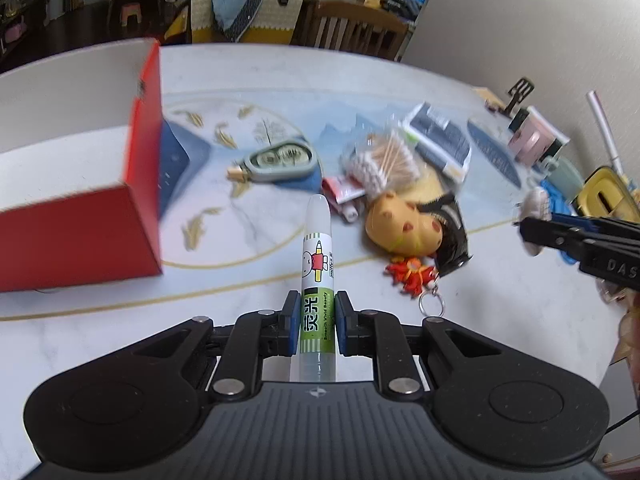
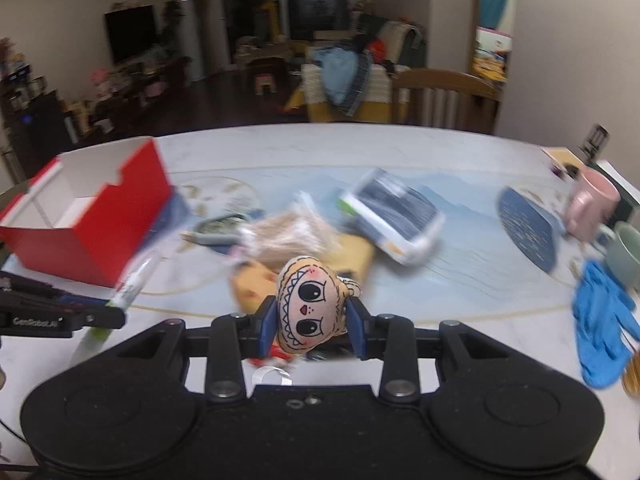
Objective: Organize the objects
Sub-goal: 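Carry the glue stick and plush into the red box with both tools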
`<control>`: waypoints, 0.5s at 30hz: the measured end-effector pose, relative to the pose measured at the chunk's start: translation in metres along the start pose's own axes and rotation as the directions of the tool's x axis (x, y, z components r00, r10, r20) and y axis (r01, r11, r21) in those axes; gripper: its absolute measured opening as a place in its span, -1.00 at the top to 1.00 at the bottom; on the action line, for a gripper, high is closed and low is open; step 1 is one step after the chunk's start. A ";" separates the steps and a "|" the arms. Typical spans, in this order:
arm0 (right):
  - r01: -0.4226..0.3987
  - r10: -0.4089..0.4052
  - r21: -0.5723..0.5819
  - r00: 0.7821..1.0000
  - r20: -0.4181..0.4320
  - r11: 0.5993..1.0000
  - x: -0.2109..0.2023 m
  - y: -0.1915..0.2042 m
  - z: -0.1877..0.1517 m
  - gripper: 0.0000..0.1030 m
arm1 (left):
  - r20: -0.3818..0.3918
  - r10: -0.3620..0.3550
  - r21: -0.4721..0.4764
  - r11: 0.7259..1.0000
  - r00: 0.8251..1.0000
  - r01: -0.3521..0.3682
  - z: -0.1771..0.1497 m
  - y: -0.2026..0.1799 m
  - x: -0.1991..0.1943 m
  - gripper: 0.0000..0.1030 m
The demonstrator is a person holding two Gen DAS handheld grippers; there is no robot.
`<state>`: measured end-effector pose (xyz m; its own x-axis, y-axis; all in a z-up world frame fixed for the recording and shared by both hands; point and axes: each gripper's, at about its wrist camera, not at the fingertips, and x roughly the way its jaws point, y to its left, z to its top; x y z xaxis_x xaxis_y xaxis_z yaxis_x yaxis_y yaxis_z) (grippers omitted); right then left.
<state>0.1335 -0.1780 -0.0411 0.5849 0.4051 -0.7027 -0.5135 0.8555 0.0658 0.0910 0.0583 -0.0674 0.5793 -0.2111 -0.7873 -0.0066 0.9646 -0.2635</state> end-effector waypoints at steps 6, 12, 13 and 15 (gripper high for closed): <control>-0.069 0.069 -0.083 0.998 -0.001 0.994 0.004 0.046 0.028 0.31 | 0.043 -0.032 -0.040 0.999 0.999 0.034 0.013 0.024 -0.034 0.68; -0.126 0.128 -0.183 0.992 -0.001 0.975 0.017 0.098 0.055 0.31 | 0.091 -0.022 -0.047 0.999 0.996 0.026 0.029 0.055 -0.063 0.68; -0.134 0.137 -0.201 0.991 0.001 0.970 0.019 0.106 0.059 0.31 | 0.098 -0.018 -0.049 0.999 0.995 0.023 0.031 0.060 -0.067 0.68; -0.151 0.156 -0.235 0.988 0.003 0.960 0.023 0.123 0.067 0.31 | 0.112 -0.008 -0.050 0.999 0.994 0.014 0.036 0.072 -0.074 0.68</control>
<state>0.1259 -0.0423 -0.0016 0.4993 0.5350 -0.6815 -0.7292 0.6843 0.0029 0.0771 0.1495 -0.0078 0.6671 -0.1998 -0.7177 -0.0394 0.9526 -0.3018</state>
